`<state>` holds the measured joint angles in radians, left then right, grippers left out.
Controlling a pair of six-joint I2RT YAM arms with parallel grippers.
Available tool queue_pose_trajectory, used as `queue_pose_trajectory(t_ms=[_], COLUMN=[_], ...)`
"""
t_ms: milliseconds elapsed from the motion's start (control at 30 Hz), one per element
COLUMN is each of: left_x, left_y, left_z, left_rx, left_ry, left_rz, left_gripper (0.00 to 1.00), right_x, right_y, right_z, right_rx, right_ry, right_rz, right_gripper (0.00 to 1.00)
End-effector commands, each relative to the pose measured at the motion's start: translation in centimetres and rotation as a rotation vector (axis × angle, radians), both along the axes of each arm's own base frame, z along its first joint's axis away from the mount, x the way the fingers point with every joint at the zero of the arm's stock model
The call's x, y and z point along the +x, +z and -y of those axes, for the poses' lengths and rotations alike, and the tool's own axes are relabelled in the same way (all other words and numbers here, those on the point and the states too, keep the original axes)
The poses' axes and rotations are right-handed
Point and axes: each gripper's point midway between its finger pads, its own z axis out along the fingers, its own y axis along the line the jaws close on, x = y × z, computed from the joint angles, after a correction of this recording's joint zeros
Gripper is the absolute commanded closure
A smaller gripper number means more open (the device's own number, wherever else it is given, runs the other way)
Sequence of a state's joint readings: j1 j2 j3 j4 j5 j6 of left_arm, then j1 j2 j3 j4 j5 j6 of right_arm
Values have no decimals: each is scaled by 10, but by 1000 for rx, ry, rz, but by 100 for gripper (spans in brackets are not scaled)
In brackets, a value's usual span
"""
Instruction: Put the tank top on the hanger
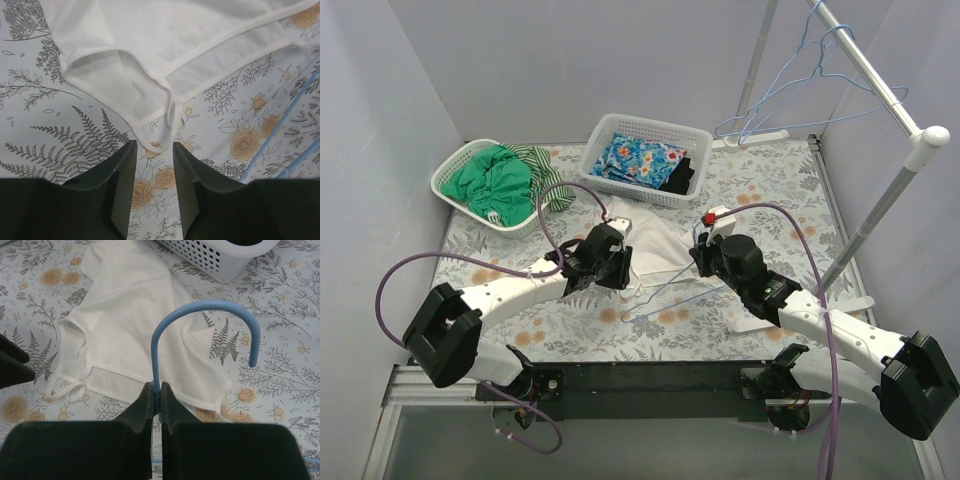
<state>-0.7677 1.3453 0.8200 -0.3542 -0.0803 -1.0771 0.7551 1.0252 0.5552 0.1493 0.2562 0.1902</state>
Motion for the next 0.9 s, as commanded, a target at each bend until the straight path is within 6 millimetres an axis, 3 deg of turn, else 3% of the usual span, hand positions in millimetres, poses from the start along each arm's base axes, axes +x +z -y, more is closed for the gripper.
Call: queue_pose_trajectory(t_ms=[0,367,767,867], left_x=[-4,-6,-16,-15], left_y=[-1,-33,-38,-43], left_z=[12,39,53,52], left_rx=[15,4,-39,-29], left_ry=[-86,-179,-234,-225], left_rz=[-45,-153,-184,-192], left_gripper=[67,66,62,67], right_x=[-2,-3,-3,-3], right_y=[1,-2,-4,-5], right_z=[5,7,8,8], right_rx=[4,11,14,12], right_ry=[-21,-39,-51,-53], right_rz=[22,12,3,-1], right_gripper=[99,99,99,99])
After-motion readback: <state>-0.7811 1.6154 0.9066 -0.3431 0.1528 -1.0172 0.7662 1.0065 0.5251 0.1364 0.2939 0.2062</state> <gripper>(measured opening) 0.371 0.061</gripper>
